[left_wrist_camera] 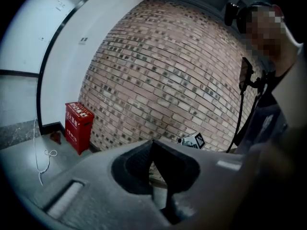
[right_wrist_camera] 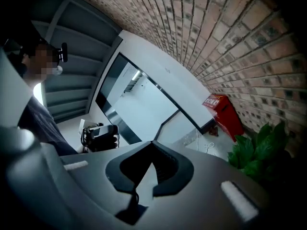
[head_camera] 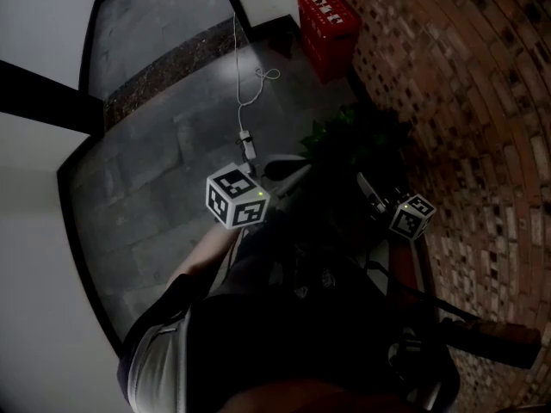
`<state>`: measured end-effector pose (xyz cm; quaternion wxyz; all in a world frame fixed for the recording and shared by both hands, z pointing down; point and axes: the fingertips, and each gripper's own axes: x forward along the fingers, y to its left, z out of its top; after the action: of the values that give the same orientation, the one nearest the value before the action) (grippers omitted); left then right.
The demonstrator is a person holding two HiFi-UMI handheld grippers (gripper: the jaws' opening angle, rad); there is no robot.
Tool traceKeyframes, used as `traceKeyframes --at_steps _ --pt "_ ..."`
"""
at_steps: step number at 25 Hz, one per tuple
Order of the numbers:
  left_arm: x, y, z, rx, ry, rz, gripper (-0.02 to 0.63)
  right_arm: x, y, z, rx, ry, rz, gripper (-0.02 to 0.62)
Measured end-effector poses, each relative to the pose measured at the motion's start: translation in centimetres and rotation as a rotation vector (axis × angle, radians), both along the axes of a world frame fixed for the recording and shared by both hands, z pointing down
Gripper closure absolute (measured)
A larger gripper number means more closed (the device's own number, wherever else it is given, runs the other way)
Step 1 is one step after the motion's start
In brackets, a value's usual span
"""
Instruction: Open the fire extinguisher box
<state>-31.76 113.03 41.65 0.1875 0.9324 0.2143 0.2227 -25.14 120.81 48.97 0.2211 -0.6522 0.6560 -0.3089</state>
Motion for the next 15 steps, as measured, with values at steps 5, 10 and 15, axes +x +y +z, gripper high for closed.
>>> traceKeyframes --at_steps 5,10,15 --pt "0.4 -2.7 0.9 0.081 -0.035 -0.063 0.607 1.2 -2.3 -0.1 0.027 0.042 -0.065 0.597" --pt "0.1 -4.7 1.3 0.086 -0.049 -0.078 0.607 -0.6 -4.3 -1.2 0.058 0.053 -0.119 0.597" --pt "2.2 -5.8 2.0 0.045 -0.028 -0.026 0.607 -2.2 -6.0 0.5 0.04 0.056 -0.145 0.597"
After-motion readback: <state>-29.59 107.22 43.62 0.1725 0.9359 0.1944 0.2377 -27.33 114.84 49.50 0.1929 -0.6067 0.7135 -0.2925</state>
